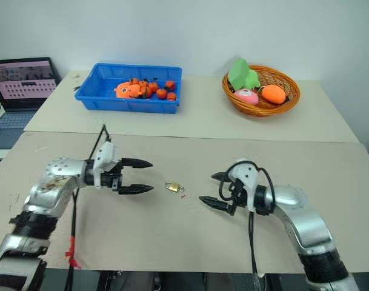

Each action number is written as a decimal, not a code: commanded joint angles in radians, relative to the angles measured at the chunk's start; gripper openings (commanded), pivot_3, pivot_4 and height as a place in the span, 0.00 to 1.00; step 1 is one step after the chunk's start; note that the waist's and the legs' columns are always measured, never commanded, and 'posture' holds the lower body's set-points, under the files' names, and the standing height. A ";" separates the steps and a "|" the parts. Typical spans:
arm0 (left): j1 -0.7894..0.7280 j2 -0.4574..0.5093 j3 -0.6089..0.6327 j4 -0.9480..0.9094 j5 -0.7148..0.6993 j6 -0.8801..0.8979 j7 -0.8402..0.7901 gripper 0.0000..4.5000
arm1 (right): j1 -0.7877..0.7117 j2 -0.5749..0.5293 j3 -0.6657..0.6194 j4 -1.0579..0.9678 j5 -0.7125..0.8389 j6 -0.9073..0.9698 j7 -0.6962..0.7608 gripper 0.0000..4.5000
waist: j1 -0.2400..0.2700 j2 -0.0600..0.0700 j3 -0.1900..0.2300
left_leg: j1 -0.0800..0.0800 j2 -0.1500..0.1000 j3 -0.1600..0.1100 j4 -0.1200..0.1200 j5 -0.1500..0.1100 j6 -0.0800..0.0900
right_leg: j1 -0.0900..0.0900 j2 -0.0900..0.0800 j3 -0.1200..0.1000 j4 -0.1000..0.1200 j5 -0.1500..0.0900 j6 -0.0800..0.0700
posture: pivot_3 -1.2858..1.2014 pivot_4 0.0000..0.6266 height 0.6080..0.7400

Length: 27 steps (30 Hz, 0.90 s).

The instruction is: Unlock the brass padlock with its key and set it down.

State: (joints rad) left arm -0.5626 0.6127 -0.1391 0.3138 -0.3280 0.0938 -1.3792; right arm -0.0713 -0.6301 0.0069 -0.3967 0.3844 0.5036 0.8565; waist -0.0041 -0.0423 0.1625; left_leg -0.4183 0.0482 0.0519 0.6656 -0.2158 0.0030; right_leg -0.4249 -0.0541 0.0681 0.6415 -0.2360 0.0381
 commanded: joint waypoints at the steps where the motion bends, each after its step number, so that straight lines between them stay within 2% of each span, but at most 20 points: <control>1: -0.082 -0.047 -0.044 0.130 0.049 -0.112 -0.086 0.86 | 0.067 0.013 -0.063 -0.128 0.032 0.030 -0.076 0.99 | -0.004 0.000 0.000 | 0.000 0.000 0.000 0.000 0.000 0.000 | 0.000 0.000 0.000 0.000 0.000 0.000 | 0.52 0.24 1.00; 8: -0.194 -0.136 -0.104 0.366 0.124 -0.278 -0.205 0.86 | 0.148 0.045 -0.102 -0.259 0.045 0.081 -0.203 0.99 | -0.009 0.000 0.000 | 0.000 0.000 -0.001 0.002 0.000 0.000 | 0.001 0.000 0.000 0.001 0.000 0.001 | 0.52 0.24 1.00; 16: -0.300 -0.212 -0.119 0.627 0.232 -0.408 -0.183 0.86 | 0.178 0.061 -0.155 -0.357 0.069 0.118 -0.292 0.99 | -0.008 0.000 0.000 | -0.003 -0.001 -0.002 0.004 0.000 0.000 | 0.001 0.000 0.000 0.000 0.001 0.002 | 0.52 0.24 1.00; 26: -0.328 -0.241 -0.093 0.702 0.255 -0.420 -0.199 0.86 | 0.165 0.041 -0.165 -0.364 0.071 0.123 -0.314 0.99 | -0.009 0.000 0.000 | -0.003 -0.001 -0.003 0.004 0.000 0.000 | 0.001 0.000 0.000 0.000 0.001 0.002 | 0.52 0.24 1.00; 27: -0.328 -0.242 -0.091 0.704 0.257 -0.418 -0.197 0.81 | 0.164 0.038 -0.167 -0.364 0.071 0.122 -0.315 1.00 | -0.008 0.000 0.000 | -0.003 -0.001 -0.003 0.004 0.000 0.000 | 0.001 0.000 0.000 0.000 0.001 0.002 | 0.52 0.24 1.00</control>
State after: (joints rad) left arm -0.8657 0.3752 -0.2404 1.0130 -0.0791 -0.3255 -1.5754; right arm 0.1024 -0.5793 -0.1304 -0.7233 0.4388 0.6236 0.5457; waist -0.0126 -0.0425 0.1626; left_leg -0.4210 0.0473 0.0487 0.6699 -0.2159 0.0031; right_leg -0.4238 -0.0544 0.0677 0.6416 -0.2355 0.0404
